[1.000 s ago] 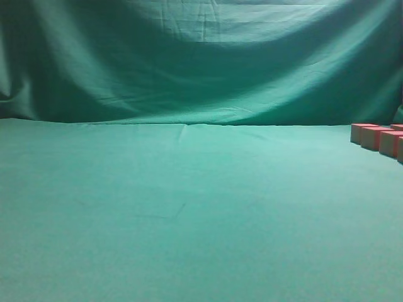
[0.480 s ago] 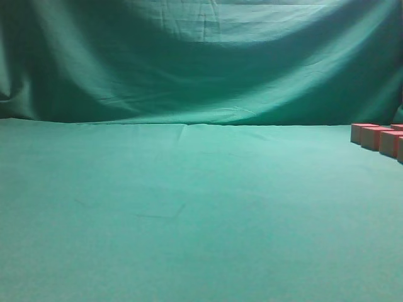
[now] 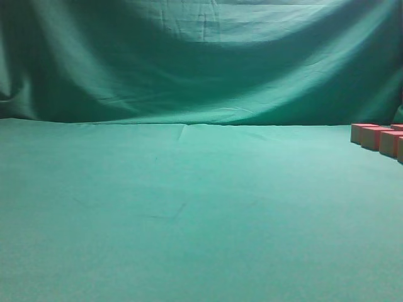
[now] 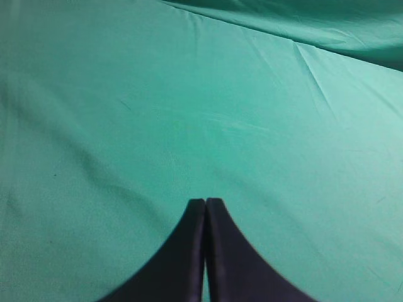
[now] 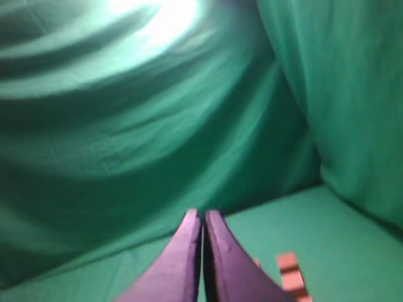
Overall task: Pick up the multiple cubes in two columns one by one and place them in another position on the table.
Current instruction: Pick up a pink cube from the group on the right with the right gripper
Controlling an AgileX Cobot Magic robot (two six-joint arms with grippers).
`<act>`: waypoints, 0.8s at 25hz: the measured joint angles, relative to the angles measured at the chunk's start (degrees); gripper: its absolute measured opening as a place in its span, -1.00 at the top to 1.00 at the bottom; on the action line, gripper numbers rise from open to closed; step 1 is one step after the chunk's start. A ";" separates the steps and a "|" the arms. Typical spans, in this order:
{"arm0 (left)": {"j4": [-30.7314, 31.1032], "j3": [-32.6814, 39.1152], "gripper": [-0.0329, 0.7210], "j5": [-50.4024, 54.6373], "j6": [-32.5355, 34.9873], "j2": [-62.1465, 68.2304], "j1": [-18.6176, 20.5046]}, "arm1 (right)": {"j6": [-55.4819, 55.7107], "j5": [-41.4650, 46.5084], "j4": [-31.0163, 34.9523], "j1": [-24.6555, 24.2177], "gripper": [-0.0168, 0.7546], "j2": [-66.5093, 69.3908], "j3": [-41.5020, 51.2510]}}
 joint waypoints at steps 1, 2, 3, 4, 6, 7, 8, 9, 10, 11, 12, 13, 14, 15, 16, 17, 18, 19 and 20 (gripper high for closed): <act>0.00 0.00 0.91 0.00 0.00 0.00 0.00 | 0.11 2.94 1.10 0.00 0.96 1.12 -1.03; 0.00 0.00 0.91 0.00 0.00 0.00 0.00 | -0.04 6.46 1.92 0.00 0.96 2.71 -2.22; 0.00 0.00 0.91 0.00 0.00 0.00 0.00 | -1.34 9.88 2.32 0.00 0.96 3.88 -3.53; 0.00 0.00 0.91 0.00 0.00 0.00 0.00 | -2.99 12.43 2.45 0.00 0.96 5.11 -4.39; 0.00 0.00 0.91 0.00 0.00 0.00 0.00 | -7.37 17.96 2.68 0.00 0.96 8.21 -6.15; 0.00 0.00 0.91 0.00 0.00 0.00 0.00 | -10.29 19.99 2.71 0.00 0.96 9.47 -7.00; 0.00 0.00 0.91 0.00 0.00 0.00 0.00 | -13.58 22.20 2.84 0.00 0.96 10.98 -7.63; 0.00 0.00 0.91 0.00 0.00 0.00 0.00 | -16.38 24.28 2.86 0.00 0.96 12.48 -8.32; 0.00 0.00 0.91 0.00 0.00 0.00 0.00 | -21.32 28.03 2.97 0.00 0.96 15.37 -9.68; 0.00 0.00 0.91 0.00 0.00 0.00 0.00 | -22.50 29.90 2.97 0.00 0.96 17.27 -10.19; 0.00 0.00 0.91 0.00 0.00 0.00 0.00 | -23.06 30.78 2.97 0.00 0.96 18.55 -10.44; 0.00 0.00 0.91 0.00 0.00 0.00 0.00 | -23.46 31.32 2.97 0.00 0.96 19.80 -10.57; 0.00 0.00 0.91 0.00 0.00 0.00 0.00 | -23.76 31.95 2.97 0.00 0.96 21.52 -10.67; 0.00 0.00 0.91 0.00 0.00 0.00 0.00 | -23.87 32.50 2.97 0.00 0.96 22.76 -10.67; 0.00 0.00 0.91 0.00 0.00 0.00 0.00 | -23.87 33.24 2.97 0.00 0.96 24.26 -10.90; 0.00 0.00 0.91 0.00 0.00 0.00 0.00 | -23.87 34.09 2.97 0.00 0.96 25.86 -11.36; 0.00 0.00 0.91 0.00 0.00 0.00 0.00 | -23.87 35.14 2.97 0.00 0.96 27.53 -12.00; 0.00 0.00 0.91 0.00 0.00 0.00 0.00 | -23.87 36.24 2.97 0.00 0.96 28.93 -12.60; 0.00 0.00 0.91 0.00 0.00 0.00 0.00 | -23.76 37.25 2.85 0.42 0.96 30.77 -13.49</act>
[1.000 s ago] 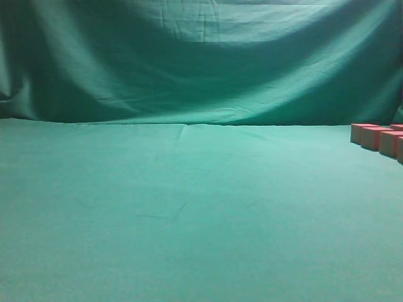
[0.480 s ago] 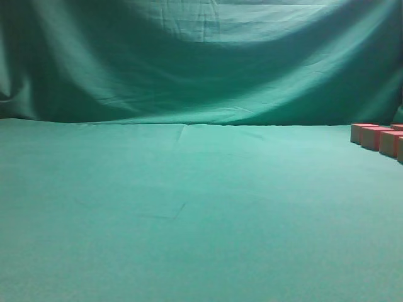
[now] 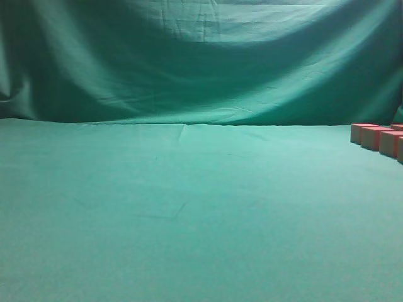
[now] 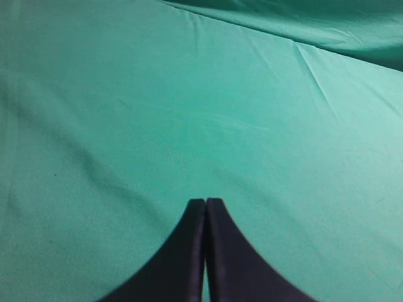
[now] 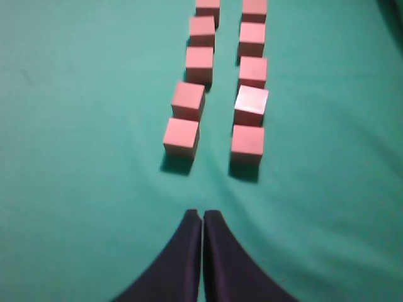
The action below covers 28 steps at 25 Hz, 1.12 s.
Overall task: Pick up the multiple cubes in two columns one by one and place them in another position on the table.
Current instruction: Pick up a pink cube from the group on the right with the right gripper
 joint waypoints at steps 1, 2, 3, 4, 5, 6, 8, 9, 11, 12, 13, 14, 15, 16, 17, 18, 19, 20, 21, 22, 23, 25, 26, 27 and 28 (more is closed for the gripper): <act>0.00 0.00 0.91 0.00 0.00 0.00 0.00 | 0.43 1.15 0.00 0.51 0.96 1.64 -0.81; 0.00 0.00 0.91 0.00 0.00 0.00 0.00 | 0.82 2.40 0.00 0.87 0.96 3.72 -1.86; 0.00 0.00 0.91 0.00 0.00 0.00 0.00 | 1.37 3.73 -0.11 1.37 0.96 5.98 -2.98; 0.00 0.00 0.91 0.00 0.00 0.00 0.00 | 1.81 5.22 -0.11 1.81 0.96 8.40 -4.07; 0.00 0.00 0.91 0.00 0.00 0.00 0.00 | 1.90 6.39 -0.21 2.15 0.96 10.90 -5.12; 0.00 0.00 0.91 0.00 0.00 0.00 0.00 | 2.04 7.74 -0.21 2.56 0.96 13.44 -6.11; 0.00 0.00 0.91 0.00 0.00 0.00 0.00 | 2.43 9.17 -0.44 3.79 0.96 18.02 -7.80; 0.00 0.00 0.91 0.00 0.00 0.00 0.00 | 2.42 9.29 -0.44 4.44 0.96 19.99 -8.47; 0.00 0.00 0.91 0.00 0.00 0.00 0.00 | 2.57 9.31 -0.44 6.44 0.96 24.28 -10.12; 0.00 0.00 0.91 0.00 0.00 0.00 0.00 | 2.61 8.59 -0.52 7.59 0.96 26.24 -10.99; 0.00 0.00 0.91 0.00 0.00 0.00 0.00 | 2.70 7.87 -0.52 8.54 0.96 27.77 -11.72; 0.00 0.00 0.91 0.00 0.00 0.00 0.00 | 2.84 6.89 -0.56 9.62 0.96 29.53 -12.59; 0.00 0.00 0.91 0.00 0.00 0.00 0.00 | 3.21 6.03 -0.67 10.58 0.96 30.96 -13.36; 0.00 0.00 0.91 0.00 0.00 0.00 0.00 | 4.19 4.83 -0.79 11.30 0.96 32.89 -14.00; 0.00 0.00 0.91 0.00 0.00 0.00 0.00 | 5.27 4.10 -1.10 11.66 0.96 34.29 -14.39; 0.00 0.00 0.91 0.00 0.00 0.00 0.00 | 6.62 3.56 -1.54 12.03 0.96 35.96 -14.85; 0.00 0.00 0.91 0.00 0.00 0.00 0.00 | 8.02 3.05 -2.36 12.13 0.96 37.35 -15.28; 0.00 0.00 0.91 0.00 0.00 0.00 0.00 | 9.31 2.66 -3.41 12.16 0.96 39.03 -15.72; 0.00 0.00 0.91 0.00 0.00 0.00 0.00 | 10.78 2.39 -4.61 12.16 0.96 40.66 -16.12; 0.00 0.00 0.91 0.00 0.00 0.00 0.00 | 12.15 2.30 -5.62 12.16 0.96 41.97 -16.62; 0.00 0.00 0.91 0.00 0.00 0.00 0.00 | 13.42 2.02 -6.65 12.16 0.96 43.46 -17.10; 0.00 0.00 0.91 0.00 0.00 0.00 0.00 | 14.43 1.13 -7.71 12.16 0.96 46.11 -18.41; 0.00 0.00 0.91 0.00 0.00 0.00 0.00 | 14.72 0.52 -8.12 12.16 0.96 47.15 -18.99; 0.00 0.00 0.91 0.00 0.00 0.00 0.00 | 14.72 0.52 -8.12 12.16 0.96 47.15 -18.99; 0.00 0.00 0.91 0.00 0.00 0.00 0.00 | 14.84 -0.15 -8.52 12.16 0.96 48.52 -19.67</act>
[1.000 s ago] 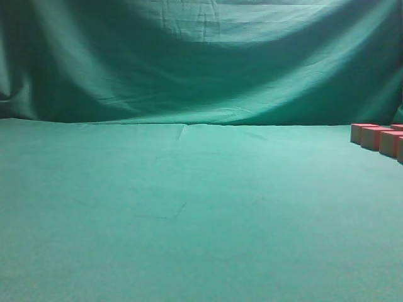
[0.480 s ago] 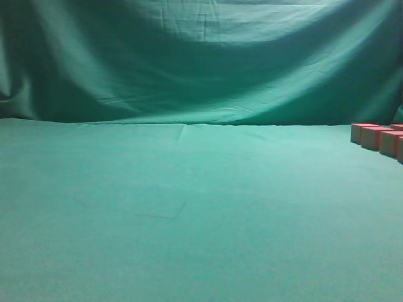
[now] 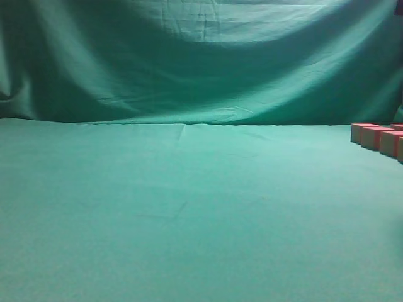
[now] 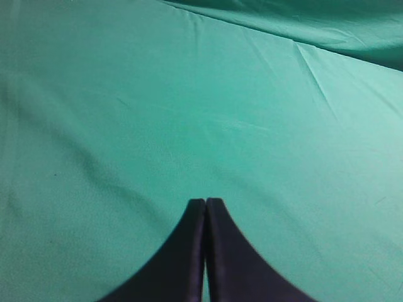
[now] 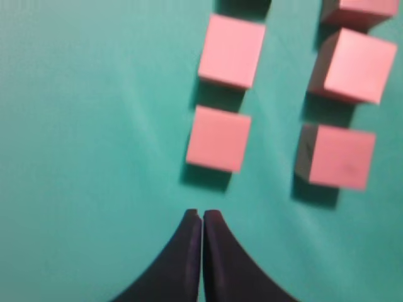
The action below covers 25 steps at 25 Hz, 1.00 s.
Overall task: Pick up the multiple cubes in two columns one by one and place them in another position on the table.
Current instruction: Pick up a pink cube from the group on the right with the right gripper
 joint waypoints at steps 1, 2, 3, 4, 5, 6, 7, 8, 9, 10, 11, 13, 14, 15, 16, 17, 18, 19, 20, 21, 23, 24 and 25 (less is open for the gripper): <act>0.00 0.00 0.91 0.00 0.00 0.00 0.00 | 0.09 -0.48 -0.41 0.00 0.96 0.97 -0.64; 0.00 0.00 0.91 0.00 0.00 0.00 0.00 | 0.09 -0.87 -0.71 0.00 0.96 1.94 -1.19; 0.00 0.00 0.91 0.00 0.00 0.00 0.00 | -0.02 -1.28 -1.11 0.00 0.96 3.24 -1.56; 0.00 0.00 0.91 0.00 0.00 0.00 0.00 | -0.02 -1.64 -1.49 0.00 0.83 4.23 -2.09; 0.00 0.00 0.91 0.00 0.00 0.00 0.00 | -0.02 -1.98 -1.56 0.00 0.83 4.96 -2.37; 0.00 0.00 0.91 0.00 0.00 0.00 0.00 | -0.02 -2.21 -1.55 0.00 0.65 5.60 -2.52; 0.00 0.00 0.91 0.00 0.00 0.00 0.00 | -0.02 -2.45 -1.58 0.00 0.54 6.17 -2.62; 0.00 0.00 0.91 0.00 0.00 0.00 0.00 | -0.02 -2.45 -1.58 0.00 0.39 6.74 -2.75; 0.00 0.00 0.91 0.00 0.00 0.00 0.00 | -0.02 -2.48 -1.58 0.00 0.21 7.12 -3.00; 0.00 0.00 0.91 0.00 0.00 0.00 0.00 | -0.02 -2.84 -1.58 0.00 0.08 7.38 -2.98; 0.00 0.00 0.91 0.00 0.00 0.00 0.00 | 0.24 -3.16 -1.58 0.00 -0.05 7.50 -2.98; 0.00 0.00 0.91 0.00 0.00 0.00 0.00 | 3.14 -4.54 -1.47 0.00 -0.36 7.97 -3.01; 0.00 0.00 0.91 0.00 0.00 0.00 0.00 | 3.62 -4.79 -1.47 0.00 -0.34 8.34 -3.01; 0.00 0.00 0.91 0.00 0.00 0.00 0.00 | 4.05 -4.83 -1.47 0.00 -0.34 8.86 -3.01; 0.00 0.00 0.91 0.00 0.00 0.00 0.00 | 4.33 -4.93 -1.47 0.00 -0.34 9.36 -3.01; 0.00 0.00 0.91 0.00 0.00 0.00 0.00 | 4.61 -4.93 -1.47 0.00 -0.45 9.87 -3.01; 0.00 0.00 0.91 0.00 0.00 0.00 0.00 | 5.08 -5.05 -1.47 0.00 -0.41 10.57 -3.01; 0.00 0.00 0.91 0.00 0.00 0.00 0.00 | 5.51 -5.29 -1.47 0.00 -0.41 11.09 -3.01; 0.00 0.00 0.91 0.00 0.00 0.00 0.00 | 5.94 -5.55 -1.47 0.00 -0.41 11.62 -3.01; 0.00 0.00 0.91 0.00 0.00 0.00 0.00 | 6.01 -5.81 -1.47 0.00 -0.41 12.29 -3.01; 0.00 0.00 0.91 0.00 0.00 0.00 0.00 | 6.06 -6.71 -1.47 0.00 -0.41 13.40 -3.01; 0.00 0.00 0.91 0.00 0.00 0.00 0.00 | 6.14 -7.17 -1.47 0.00 -0.41 13.89 -3.01; 0.00 0.00 0.91 0.00 0.00 0.00 0.00 | 6.14 -7.46 -1.47 0.00 -0.41 14.39 -3.01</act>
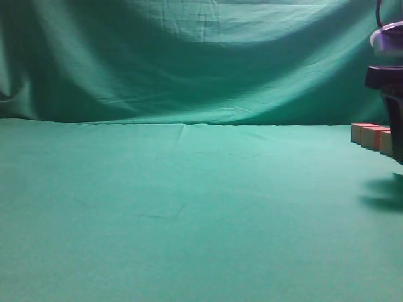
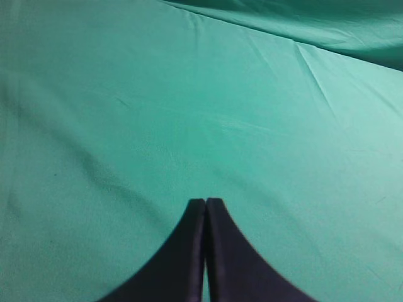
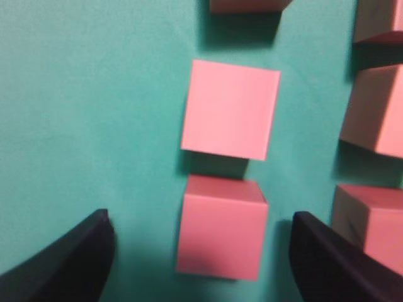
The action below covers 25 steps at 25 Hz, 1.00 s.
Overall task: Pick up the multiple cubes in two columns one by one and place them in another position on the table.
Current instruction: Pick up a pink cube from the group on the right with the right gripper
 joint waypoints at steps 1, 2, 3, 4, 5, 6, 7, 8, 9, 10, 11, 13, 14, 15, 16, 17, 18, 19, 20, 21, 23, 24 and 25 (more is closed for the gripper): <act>0.00 0.00 0.91 0.00 0.00 0.00 0.00 | 0.00 -0.09 0.00 0.00 -0.41 0.46 0.00; 0.00 0.00 0.91 0.00 0.00 0.00 0.00 | 0.00 -0.39 0.00 0.00 -0.41 0.87 0.00; 0.00 0.00 0.91 0.00 0.00 0.00 0.00 | 0.00 -0.61 0.00 0.00 -0.41 1.13 0.00; 0.00 0.00 0.91 0.00 0.00 0.00 0.00 | 0.00 -0.72 0.00 0.00 -0.26 1.35 0.00; 0.00 0.00 0.91 0.00 0.00 0.00 0.00 | 0.04 -0.85 0.00 0.00 -0.14 1.35 0.00; 0.00 0.00 0.91 0.00 0.00 0.00 0.00 | 0.04 -0.85 0.00 0.00 -0.14 1.35 0.00; 0.00 0.00 0.91 0.00 0.00 0.00 0.00 | 0.14 -0.94 0.00 0.00 -0.03 1.43 -0.10; 0.00 0.00 0.91 0.00 0.00 0.00 0.00 | 0.18 -0.99 0.00 0.00 0.27 1.47 -0.09; 0.00 0.00 0.91 0.00 0.00 0.00 0.00 | 0.18 -0.86 0.00 0.00 0.31 1.47 -0.09; 0.00 0.00 0.91 0.00 0.00 0.00 0.00 | 0.18 -0.75 0.00 0.00 0.29 1.47 -0.09; 0.00 0.00 0.91 0.00 0.00 0.00 0.00 | 0.18 -0.61 0.00 0.00 0.29 1.47 -0.09; 0.00 0.00 0.91 0.00 0.00 0.00 0.00 | 0.18 0.28 -0.10 0.00 0.29 1.47 -0.46; 0.00 0.00 0.91 0.00 0.00 0.00 0.00 | 0.18 1.47 -0.10 0.00 0.29 1.56 -0.81; 0.00 0.00 0.91 0.00 0.00 0.00 0.00 | 0.18 3.21 -0.10 0.00 0.29 1.56 -1.62; 0.00 0.00 0.91 0.00 0.00 0.00 0.00 | 0.18 5.74 0.17 0.00 0.29 1.59 -2.51; 0.00 0.00 0.91 0.00 0.00 0.00 0.00 | -0.47 8.66 0.76 0.00 0.29 1.59 -3.93; 0.00 0.00 0.91 0.00 0.00 0.00 0.00 | -1.52 11.83 1.68 0.00 0.29 1.59 -5.60; 0.00 0.00 0.91 0.00 0.00 0.00 0.00 | -3.27 14.46 2.69 0.00 0.29 1.59 -7.40; 0.00 0.00 0.91 0.00 0.00 0.00 0.00 | -5.49 17.44 4.26 0.00 0.29 1.59 -8.96; 0.00 0.00 0.91 0.00 0.00 0.00 0.00 | -7.45 19.96 6.10 0.00 0.29 1.59 -10.92; 0.00 0.00 0.91 0.00 0.00 0.00 0.00 | -12.23 23.10 10.13 0.00 0.29 1.59 -14.20; 0.00 0.00 0.91 0.00 0.00 0.00 0.00 | -14.82 23.88 12.52 0.00 0.29 1.59 -15.79; 0.00 0.00 0.91 0.00 0.00 0.00 0.00 | -17.03 24.29 14.87 0.00 0.29 1.59 -17.20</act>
